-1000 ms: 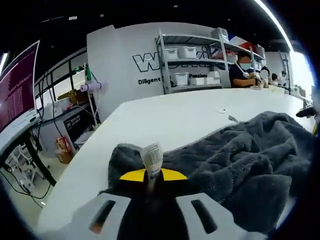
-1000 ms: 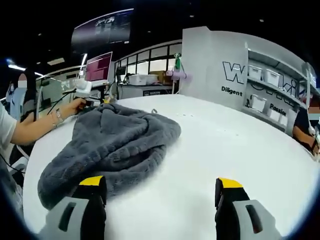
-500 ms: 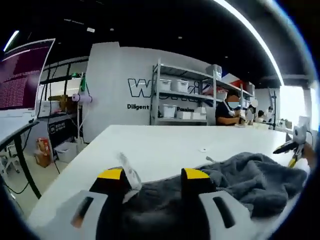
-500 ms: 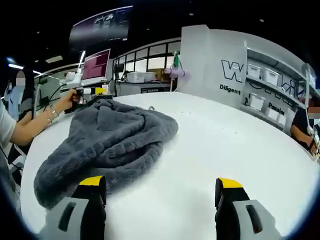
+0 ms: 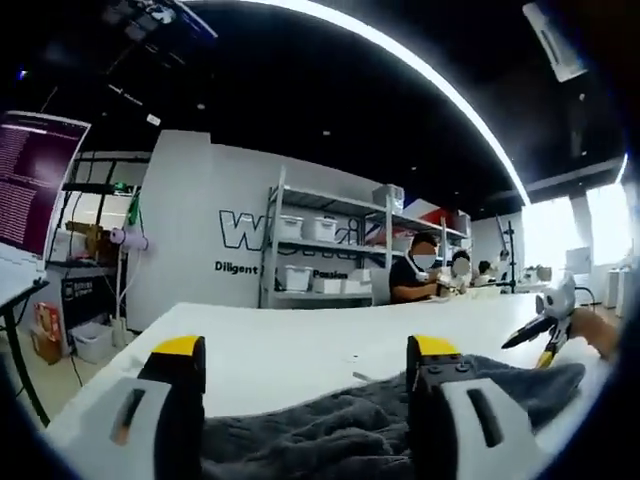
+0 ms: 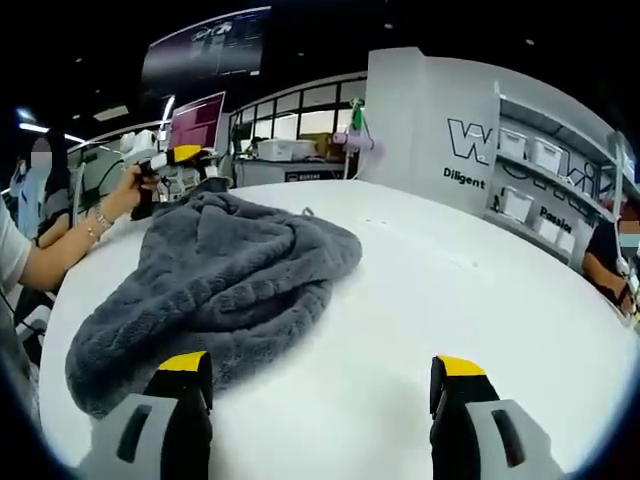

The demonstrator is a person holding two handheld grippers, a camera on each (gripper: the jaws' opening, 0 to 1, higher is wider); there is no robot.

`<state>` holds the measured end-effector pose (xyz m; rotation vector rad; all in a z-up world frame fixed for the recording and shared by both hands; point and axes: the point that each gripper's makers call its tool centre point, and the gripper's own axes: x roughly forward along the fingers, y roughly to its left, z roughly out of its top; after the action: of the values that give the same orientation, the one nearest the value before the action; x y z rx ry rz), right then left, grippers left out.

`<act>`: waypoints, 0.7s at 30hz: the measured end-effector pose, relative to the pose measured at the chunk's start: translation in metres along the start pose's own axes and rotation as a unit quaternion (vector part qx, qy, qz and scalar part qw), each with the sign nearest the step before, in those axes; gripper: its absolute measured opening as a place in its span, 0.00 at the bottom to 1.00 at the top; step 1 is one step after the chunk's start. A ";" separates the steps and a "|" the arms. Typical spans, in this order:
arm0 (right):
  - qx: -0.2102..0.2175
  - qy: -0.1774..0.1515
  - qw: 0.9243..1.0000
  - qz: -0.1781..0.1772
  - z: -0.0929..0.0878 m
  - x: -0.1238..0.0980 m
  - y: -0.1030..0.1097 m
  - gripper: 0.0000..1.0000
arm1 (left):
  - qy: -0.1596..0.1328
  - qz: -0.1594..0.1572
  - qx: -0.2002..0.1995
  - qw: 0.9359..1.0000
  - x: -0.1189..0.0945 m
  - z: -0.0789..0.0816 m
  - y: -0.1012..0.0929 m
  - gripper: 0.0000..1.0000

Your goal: Fold the towel on the table until its edges align and the towel forms a compact rectangular stack.

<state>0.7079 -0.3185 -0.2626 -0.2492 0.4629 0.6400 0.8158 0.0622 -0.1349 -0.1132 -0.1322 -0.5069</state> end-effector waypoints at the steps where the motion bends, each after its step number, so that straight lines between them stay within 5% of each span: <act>1: 0.000 0.000 1.000 0.000 0.000 0.000 0.000 0.94 | 0.001 -0.004 -0.003 1.000 0.001 -0.001 -0.002 0.96; 9: -0.004 0.004 1.000 0.001 -0.001 0.001 0.003 0.94 | 0.087 -0.062 -0.097 0.990 0.013 -0.050 -0.022 0.99; 14: -0.004 0.003 1.000 0.002 -0.001 0.001 0.003 0.94 | 0.108 -0.065 -0.109 0.986 0.016 -0.063 -0.024 0.99; 21: -0.005 0.003 1.000 0.005 0.000 0.001 0.005 0.91 | 0.106 -0.071 -0.103 0.986 0.014 -0.061 -0.031 0.99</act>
<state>0.7056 -0.3143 -0.2638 -0.2587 0.4674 0.6520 0.8183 0.0201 -0.1903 -0.2516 0.1221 -0.6709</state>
